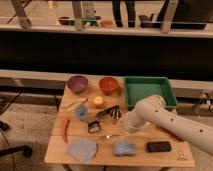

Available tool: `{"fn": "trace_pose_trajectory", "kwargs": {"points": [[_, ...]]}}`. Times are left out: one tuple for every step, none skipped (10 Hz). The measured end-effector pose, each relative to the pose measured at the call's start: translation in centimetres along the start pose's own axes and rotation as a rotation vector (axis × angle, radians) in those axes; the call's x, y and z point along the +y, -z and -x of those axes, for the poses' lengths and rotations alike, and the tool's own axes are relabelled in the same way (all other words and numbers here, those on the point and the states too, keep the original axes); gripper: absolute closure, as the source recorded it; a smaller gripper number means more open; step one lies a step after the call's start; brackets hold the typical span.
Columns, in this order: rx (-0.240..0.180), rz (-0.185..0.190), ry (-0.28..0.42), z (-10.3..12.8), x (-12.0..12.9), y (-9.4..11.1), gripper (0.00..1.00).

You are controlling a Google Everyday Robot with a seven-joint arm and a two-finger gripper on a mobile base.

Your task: Place fork in paper cup

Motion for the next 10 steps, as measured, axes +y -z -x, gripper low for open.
{"fn": "trace_pose_trajectory", "kwargs": {"points": [[0.001, 0.0, -0.001, -0.07, 0.01, -0.02, 0.46], [0.001, 0.0, -0.003, -0.15, 0.04, 0.01, 0.46], [0.001, 0.0, -0.004, -0.18, 0.05, 0.03, 0.46], [0.001, 0.0, -0.003, -0.13, 0.03, 0.01, 0.46], [0.001, 0.001, -0.001, -0.06, 0.0, -0.03, 0.46], [0.001, 0.001, -0.001, -0.05, -0.01, -0.03, 0.46], [0.001, 0.001, -0.002, -0.09, 0.01, -0.02, 0.46], [0.001, 0.001, -0.001, -0.09, 0.01, -0.03, 0.46], [0.002, 0.001, 0.0, -0.12, -0.01, -0.09, 0.46], [0.004, 0.005, 0.0, -0.23, 0.03, -0.27, 0.46]]}}
